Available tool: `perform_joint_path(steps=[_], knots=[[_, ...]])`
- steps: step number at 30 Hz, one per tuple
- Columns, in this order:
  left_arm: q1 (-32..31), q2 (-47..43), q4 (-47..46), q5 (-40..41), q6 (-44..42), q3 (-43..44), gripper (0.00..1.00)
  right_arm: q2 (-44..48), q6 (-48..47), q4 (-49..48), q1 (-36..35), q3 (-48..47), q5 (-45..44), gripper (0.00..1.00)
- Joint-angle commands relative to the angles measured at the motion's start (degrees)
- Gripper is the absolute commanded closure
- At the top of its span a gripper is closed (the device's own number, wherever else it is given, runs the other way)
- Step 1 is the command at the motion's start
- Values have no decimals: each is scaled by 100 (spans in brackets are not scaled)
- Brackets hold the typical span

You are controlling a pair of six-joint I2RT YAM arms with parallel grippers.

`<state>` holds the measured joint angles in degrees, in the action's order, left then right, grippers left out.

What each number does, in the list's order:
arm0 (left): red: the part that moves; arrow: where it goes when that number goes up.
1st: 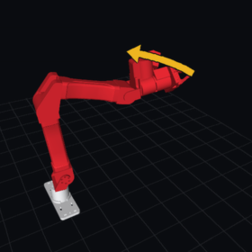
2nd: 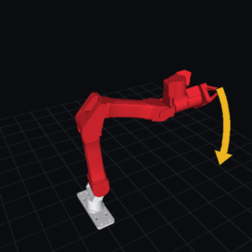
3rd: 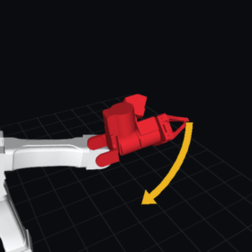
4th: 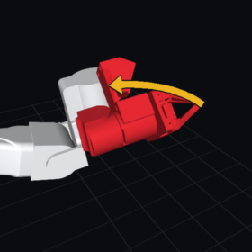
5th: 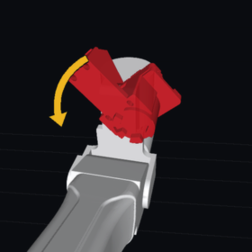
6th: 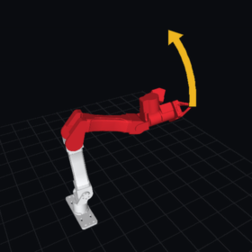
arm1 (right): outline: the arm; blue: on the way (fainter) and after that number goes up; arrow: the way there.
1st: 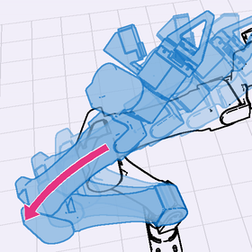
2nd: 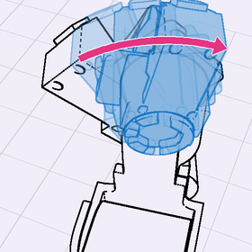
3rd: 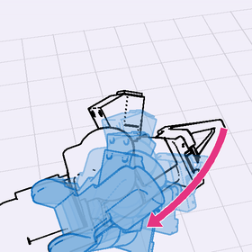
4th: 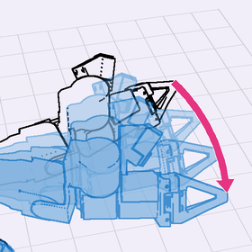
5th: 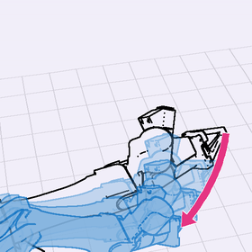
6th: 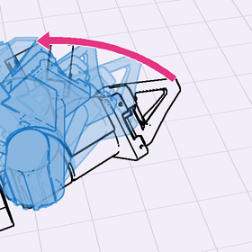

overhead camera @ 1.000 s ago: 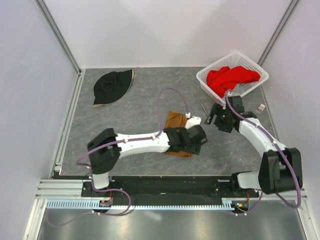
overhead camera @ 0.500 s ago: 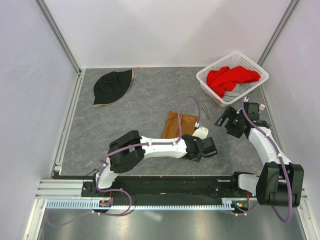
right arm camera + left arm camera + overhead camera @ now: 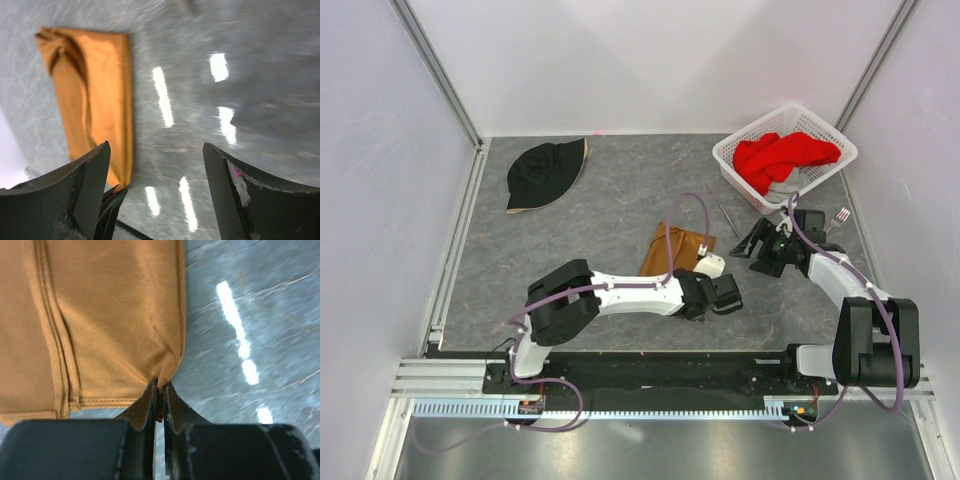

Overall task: Fold the napkin into a case and place the utensils inside
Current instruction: Pick up the 2/3-rectangle-folded napkin from the center of the board, then pass from the left arm to the right

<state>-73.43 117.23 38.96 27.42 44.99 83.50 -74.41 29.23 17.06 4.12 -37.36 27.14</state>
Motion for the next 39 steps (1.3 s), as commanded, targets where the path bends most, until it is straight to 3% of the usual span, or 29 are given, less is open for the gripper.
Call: perform_joint_path(steps=[1,13,31,36,39], knots=[[206,-674,-160,-298,1,-282,96,-301,406,-1028,-646,89,740,18],[452,-1404,-345,-764,45,-792,98,-1128,1602,-2646,-1475,501,1004,26],[487,-1844,-407,-940,106,-1003,98,-1716,1541,-2910,-1590,335,635,50],[487,-1941,-582,-1080,106,-1064,98,-1849,1620,-3191,-1607,317,740,65],[487,-1879,-749,-1326,141,-1082,98,-1796,1665,-3288,-1599,309,802,83]])
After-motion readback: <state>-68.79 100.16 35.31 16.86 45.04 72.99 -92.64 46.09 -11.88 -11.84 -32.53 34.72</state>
